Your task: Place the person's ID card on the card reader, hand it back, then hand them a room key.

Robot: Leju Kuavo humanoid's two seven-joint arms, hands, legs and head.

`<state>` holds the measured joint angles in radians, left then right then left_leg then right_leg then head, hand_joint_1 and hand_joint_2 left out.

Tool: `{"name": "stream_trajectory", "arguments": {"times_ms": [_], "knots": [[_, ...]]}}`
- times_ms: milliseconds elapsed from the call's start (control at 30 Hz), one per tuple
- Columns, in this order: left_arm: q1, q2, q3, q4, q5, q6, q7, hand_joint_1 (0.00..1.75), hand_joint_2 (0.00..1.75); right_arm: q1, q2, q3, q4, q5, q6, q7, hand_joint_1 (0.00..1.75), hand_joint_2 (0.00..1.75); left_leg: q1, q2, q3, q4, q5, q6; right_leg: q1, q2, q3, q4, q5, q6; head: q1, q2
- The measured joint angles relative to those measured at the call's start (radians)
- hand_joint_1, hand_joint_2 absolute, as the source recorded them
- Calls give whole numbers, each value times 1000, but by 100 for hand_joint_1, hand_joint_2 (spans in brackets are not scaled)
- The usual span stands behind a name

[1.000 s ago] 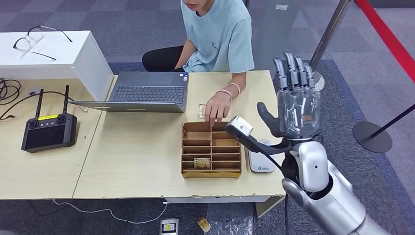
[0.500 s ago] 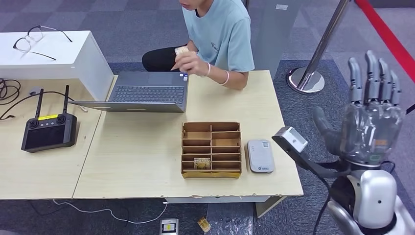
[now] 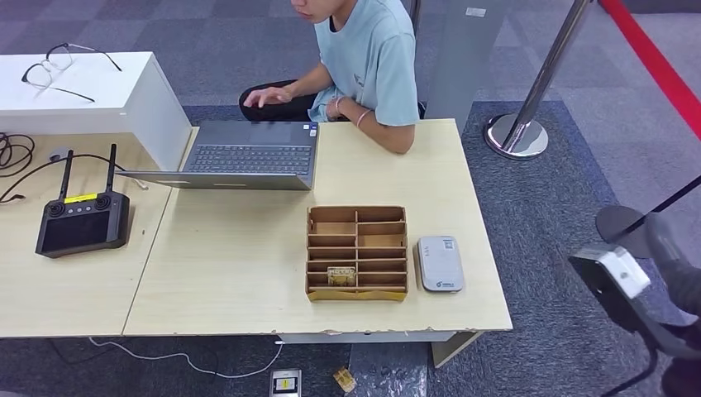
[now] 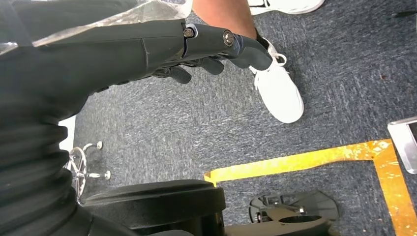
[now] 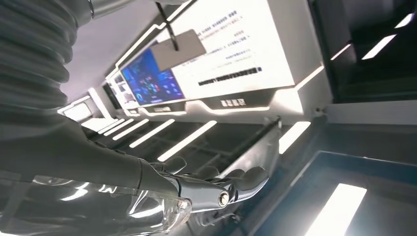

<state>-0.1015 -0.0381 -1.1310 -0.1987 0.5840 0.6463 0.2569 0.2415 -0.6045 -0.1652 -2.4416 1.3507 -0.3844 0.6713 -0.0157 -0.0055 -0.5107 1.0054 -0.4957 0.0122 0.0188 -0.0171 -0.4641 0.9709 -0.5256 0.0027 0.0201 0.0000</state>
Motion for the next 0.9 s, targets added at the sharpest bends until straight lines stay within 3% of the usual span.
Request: {"name": "stream_trajectory", "arguments": {"times_ms": [200,433,633,900], "knots": [[0,0,5,0,7,6,15,0,175,130,82,-173,101,-132,-164,-57,0,175,0,0,0,0,0,0,0,0,0,0,0,0,0,0],[-1,0,16,0,18,12,47,0,175,153,193,-297,347,-256,-269,-101,0,175,0,0,2,0,0,0,0,0,1,0,0,0,0,0],[-3,0,21,0,21,14,73,0,175,93,288,-324,651,-330,-302,-138,0,175,0,0,2,-1,0,0,0,0,2,0,0,0,0,0],[-7,0,21,0,13,10,95,0,175,-93,386,-332,1211,-472,-303,-254,0,175,0,2,4,-1,0,0,1,2,2,0,0,-1,0,0]]}}
